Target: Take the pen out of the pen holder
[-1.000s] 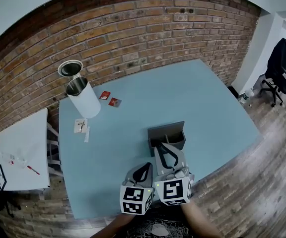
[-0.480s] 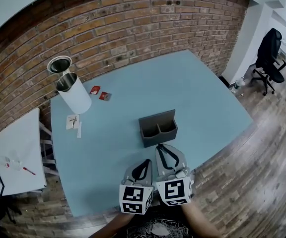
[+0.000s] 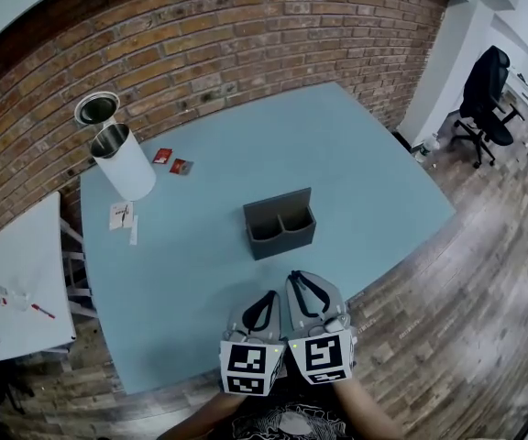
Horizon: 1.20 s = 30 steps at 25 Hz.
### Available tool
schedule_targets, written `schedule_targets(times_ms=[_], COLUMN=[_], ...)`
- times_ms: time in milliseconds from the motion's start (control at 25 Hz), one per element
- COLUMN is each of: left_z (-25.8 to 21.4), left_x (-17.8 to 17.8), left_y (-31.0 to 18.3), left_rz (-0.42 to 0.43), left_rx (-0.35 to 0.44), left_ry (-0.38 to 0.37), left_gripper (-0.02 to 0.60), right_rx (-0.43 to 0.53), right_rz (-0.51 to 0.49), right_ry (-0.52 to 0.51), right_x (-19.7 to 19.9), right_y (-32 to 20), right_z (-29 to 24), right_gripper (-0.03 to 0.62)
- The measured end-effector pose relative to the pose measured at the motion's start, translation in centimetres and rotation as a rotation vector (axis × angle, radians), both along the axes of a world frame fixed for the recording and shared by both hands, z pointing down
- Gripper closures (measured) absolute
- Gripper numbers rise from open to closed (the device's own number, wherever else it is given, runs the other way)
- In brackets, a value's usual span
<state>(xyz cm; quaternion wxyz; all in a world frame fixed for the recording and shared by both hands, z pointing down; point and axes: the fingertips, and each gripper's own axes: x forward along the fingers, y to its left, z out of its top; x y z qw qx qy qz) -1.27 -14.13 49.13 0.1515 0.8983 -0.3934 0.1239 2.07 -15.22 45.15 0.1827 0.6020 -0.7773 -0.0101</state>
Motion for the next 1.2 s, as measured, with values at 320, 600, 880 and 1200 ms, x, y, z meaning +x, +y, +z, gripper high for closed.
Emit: schedule_targets(times_ms=[320,600,880,1200], left_z=[-0.1,-0.1,-0.3,-0.1], left_x=[0.3,1.0,0.9,0.9], left_y=[1.4,2.1,1.9,1.6], left_rz=[0.019,0.039,0.038,0.033], left_rx=[0.029,0.027,0.027,0.024], left_ry=[-0.002,0.006,0.008,0.004], left_gripper=[0.583,0.583,0.583,0.583], right_rx=[-0.029,-0.041,-0.049,-0.038], right_rz=[0.029,0.031,0.023,0.007], right_ry=[-0.016,-0.019,-0.002,0.012], right_x=[0.8,1.0,1.1,1.2], right_y=[2.0,2.9,2.7,2.3], right_z=[0.9,1.4,1.8,2.1], right_gripper=[0.546,0.546,0.545,0.545])
